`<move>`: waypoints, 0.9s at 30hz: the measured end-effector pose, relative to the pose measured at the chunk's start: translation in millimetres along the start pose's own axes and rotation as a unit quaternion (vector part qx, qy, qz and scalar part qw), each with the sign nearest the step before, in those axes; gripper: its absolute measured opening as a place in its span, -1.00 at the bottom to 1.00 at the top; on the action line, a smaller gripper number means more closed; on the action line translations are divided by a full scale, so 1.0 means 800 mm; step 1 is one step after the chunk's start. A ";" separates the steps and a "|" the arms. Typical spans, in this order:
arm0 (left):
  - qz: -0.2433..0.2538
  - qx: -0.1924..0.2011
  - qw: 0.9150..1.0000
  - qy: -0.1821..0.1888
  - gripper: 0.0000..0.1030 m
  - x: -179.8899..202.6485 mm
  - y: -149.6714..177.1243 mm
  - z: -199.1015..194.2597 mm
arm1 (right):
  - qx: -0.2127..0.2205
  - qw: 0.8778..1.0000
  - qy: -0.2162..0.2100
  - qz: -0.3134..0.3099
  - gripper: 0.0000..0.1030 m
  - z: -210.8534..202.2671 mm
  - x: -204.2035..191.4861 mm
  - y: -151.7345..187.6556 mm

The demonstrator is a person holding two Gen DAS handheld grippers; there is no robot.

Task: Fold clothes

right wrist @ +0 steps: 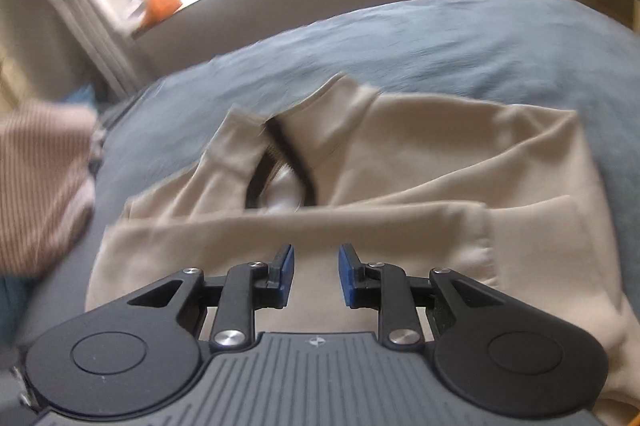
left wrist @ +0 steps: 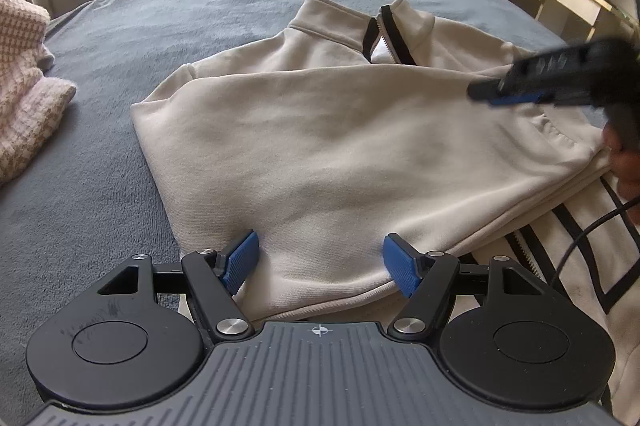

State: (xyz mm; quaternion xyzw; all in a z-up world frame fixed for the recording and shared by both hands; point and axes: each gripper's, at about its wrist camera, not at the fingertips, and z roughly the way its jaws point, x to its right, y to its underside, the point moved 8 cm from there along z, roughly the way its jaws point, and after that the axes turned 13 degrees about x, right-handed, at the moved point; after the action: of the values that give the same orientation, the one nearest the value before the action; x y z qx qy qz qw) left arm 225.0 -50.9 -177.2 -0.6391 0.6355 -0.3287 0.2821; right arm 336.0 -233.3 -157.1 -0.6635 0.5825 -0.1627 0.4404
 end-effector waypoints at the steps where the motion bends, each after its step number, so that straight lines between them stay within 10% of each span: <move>1: 0.000 0.000 1.000 0.000 0.35 0.000 0.000 0.000 | -0.012 1.000 0.002 -0.001 -0.51 0.007 0.003 0.009; 27: -0.019 -0.012 0.999 -0.022 0.41 0.002 -0.003 0.004 | -0.036 0.999 -0.001 0.012 -0.51 0.024 0.009 0.020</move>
State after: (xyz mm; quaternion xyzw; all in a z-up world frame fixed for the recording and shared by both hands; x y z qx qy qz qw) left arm 229.0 -52.4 -176.8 -0.6618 0.6206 -0.3123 0.2817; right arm 341.8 -231.5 -182.5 -0.6719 0.5955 -0.1359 0.4190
